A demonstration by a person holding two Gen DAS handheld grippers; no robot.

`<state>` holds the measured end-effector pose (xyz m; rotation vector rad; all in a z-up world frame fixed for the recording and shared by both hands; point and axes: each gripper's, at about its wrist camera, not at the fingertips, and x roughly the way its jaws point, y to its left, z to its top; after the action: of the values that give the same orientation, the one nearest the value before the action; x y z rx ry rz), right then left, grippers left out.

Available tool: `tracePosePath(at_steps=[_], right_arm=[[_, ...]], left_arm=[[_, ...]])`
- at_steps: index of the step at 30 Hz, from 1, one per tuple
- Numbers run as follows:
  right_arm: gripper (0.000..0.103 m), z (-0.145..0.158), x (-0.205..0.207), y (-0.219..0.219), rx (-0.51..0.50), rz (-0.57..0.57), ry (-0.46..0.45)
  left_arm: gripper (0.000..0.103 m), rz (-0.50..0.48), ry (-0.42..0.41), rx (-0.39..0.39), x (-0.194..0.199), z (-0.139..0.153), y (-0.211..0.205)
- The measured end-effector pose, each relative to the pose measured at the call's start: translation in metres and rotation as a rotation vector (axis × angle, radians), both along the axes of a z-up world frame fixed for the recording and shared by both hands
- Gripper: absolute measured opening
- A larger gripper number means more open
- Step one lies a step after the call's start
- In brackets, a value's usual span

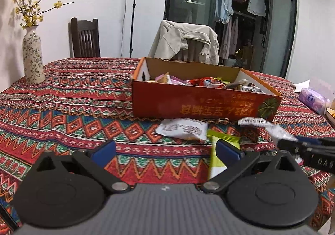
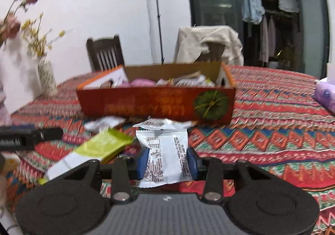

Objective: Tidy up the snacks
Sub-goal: 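Grasp a white wrapper with the right tool while the left tool grasps the green-white bar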

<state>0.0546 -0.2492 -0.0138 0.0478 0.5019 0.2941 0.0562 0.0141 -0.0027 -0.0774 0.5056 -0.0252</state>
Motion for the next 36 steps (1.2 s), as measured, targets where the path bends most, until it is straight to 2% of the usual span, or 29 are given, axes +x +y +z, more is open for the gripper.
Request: tracePosePath(at_steps=[9, 20, 29, 31, 34, 36], right_arm=[[0.039, -0.004, -0.005, -0.020, 0.054, -0.018, -0.014], [0.039, -0.013, -0.003, -0.036, 0.108, 0.010, -0.015], [0.039, -0.014, -0.003, -0.040, 0.118, 0.023, -0.024], [0.039, -0.015, -0.003, -0.041, 0.121, 0.024, -0.023], [0.039, -0.014, -0.004, -0.041, 0.121, 0.027, -0.024], [0.039, -0.014, -0.005, -0.040, 0.120, 0.029, -0.025]], left_arm=[[0.103, -0.020, 0.065, 0.023, 0.012, -0.003, -0.028], [0.103, -0.061, 0.129, 0.095, 0.023, -0.012, -0.063], [0.102, -0.051, 0.218, 0.103, 0.040, -0.025, -0.072], [0.098, -0.050, 0.234, 0.101, 0.042, -0.027, -0.072], [0.085, -0.065, 0.223, 0.097, 0.039, -0.026, -0.073], [0.071, -0.079, 0.218, 0.098, 0.038, -0.024, -0.074]])
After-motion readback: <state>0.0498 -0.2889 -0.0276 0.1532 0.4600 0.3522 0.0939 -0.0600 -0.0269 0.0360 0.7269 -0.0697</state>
